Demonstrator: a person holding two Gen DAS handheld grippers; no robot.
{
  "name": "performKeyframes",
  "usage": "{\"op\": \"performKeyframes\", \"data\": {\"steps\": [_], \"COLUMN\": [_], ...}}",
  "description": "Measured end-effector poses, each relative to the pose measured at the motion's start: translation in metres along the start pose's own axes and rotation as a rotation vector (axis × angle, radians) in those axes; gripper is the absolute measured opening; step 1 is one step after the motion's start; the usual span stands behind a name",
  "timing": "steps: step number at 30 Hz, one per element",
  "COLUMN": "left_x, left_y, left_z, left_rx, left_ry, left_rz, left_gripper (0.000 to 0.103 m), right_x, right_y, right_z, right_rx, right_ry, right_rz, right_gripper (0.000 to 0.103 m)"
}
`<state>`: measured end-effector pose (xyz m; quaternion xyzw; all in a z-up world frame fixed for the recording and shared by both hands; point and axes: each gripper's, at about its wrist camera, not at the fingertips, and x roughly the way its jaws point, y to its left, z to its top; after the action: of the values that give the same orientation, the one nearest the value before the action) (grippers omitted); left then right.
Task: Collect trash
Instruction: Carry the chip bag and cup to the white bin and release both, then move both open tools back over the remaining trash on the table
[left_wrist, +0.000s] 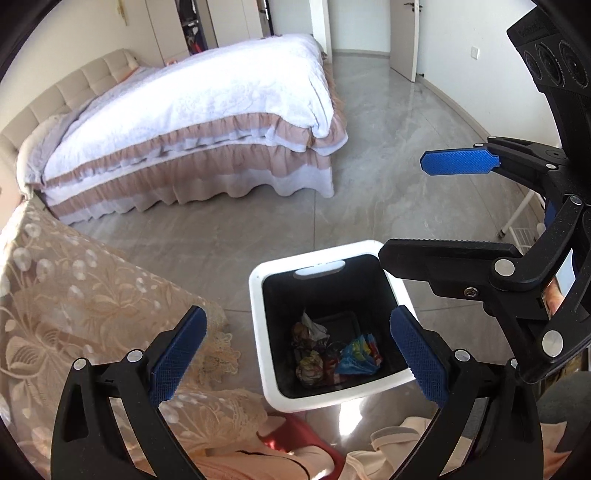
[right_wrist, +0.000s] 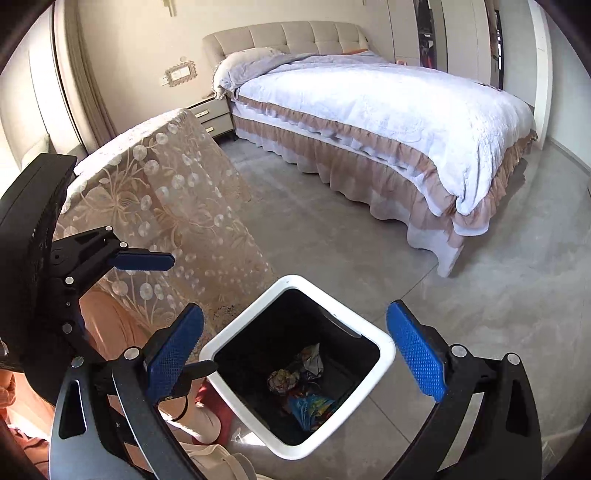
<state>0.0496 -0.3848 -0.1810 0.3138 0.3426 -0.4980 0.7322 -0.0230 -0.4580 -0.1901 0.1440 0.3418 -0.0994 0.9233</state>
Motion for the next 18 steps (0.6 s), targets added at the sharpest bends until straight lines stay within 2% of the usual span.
{"op": "performKeyframes", "data": {"steps": [7, 10, 18], "left_x": [-0.050, -0.067, -0.102], "left_y": [0.020, 0.027, 0.044], "left_z": [0.002, 0.002, -0.004], "left_rx": [-0.049, -0.059, -0.107], "left_ry": [-0.105, -0.145, -0.216], "left_rz": [0.060, 0.109, 0.158], "left_gripper": [0.098, 0.098, 0.098], "right_x": [-0.022, -0.029, -0.043], "right_y": [0.028, 0.041, 0.069], "right_z": [0.026, 0.035, 0.055], "right_rx": [-0.067, -0.098, -0.136], "right_ry": [-0.082, -0.109, -0.165], "right_rz": [0.028, 0.043, 0.088], "right_gripper": [0.099, 0.099, 0.099]}}
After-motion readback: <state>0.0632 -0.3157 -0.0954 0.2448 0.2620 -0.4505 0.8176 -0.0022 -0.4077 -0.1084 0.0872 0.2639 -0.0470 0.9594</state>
